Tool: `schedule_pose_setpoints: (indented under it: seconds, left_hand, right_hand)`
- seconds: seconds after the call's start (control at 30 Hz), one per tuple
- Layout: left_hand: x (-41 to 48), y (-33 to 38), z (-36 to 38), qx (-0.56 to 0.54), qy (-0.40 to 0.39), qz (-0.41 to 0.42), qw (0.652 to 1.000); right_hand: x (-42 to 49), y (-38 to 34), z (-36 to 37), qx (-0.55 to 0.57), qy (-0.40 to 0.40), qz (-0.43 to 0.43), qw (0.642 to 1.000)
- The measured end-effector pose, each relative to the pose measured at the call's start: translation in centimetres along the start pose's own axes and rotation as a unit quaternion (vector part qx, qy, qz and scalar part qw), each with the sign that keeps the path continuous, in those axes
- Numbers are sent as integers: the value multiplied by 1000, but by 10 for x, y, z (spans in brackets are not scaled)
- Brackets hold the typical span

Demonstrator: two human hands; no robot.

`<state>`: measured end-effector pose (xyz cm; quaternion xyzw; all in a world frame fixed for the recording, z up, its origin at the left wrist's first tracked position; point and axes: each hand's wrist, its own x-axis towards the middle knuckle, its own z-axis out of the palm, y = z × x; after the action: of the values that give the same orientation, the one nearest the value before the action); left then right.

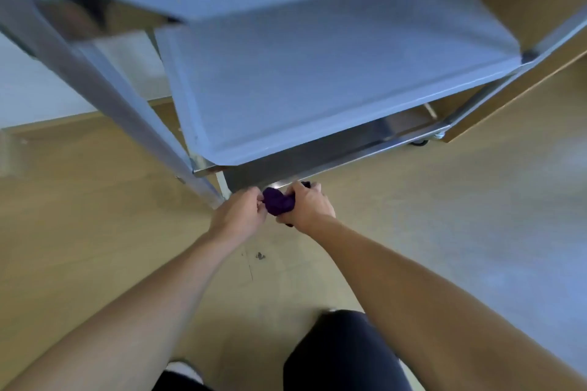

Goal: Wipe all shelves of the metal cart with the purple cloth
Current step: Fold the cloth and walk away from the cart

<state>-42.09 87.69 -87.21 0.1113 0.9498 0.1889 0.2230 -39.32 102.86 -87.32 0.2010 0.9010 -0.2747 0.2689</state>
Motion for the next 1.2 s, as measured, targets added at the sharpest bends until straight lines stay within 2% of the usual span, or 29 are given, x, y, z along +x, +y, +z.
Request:
schedule_pose_setpoints:
  seconds: [0.1,0.23,0.43,0.57,0.87,1.0,1.2]
  left_hand:
    - [-62,38,-46,16,-23,23,999]
    - [-146,108,-119,82,-61,94,990]
    - [-245,240,-213,143,-72,242,957]
    - [-273,324,-249,170,-58,302,936]
    - [-252,499,-282,163,19,389,906]
    - [-225,559,-290,164,27,410,897]
    - [-152,635,-286,134,31,411,901]
  right_hand:
    - [-75,3,-42,57,2,14,998]
    - [-193,6,-120,101,47,15,994]
    - [-356,24,-242,105,143,9,984]
    - [-422,57,-312,107,205,6,973]
    - [-467,129,-439,128,302,23,944]
    - [-454,152,-486,137,337,36,931]
    - [-399,180,-558,120,368,41,921]
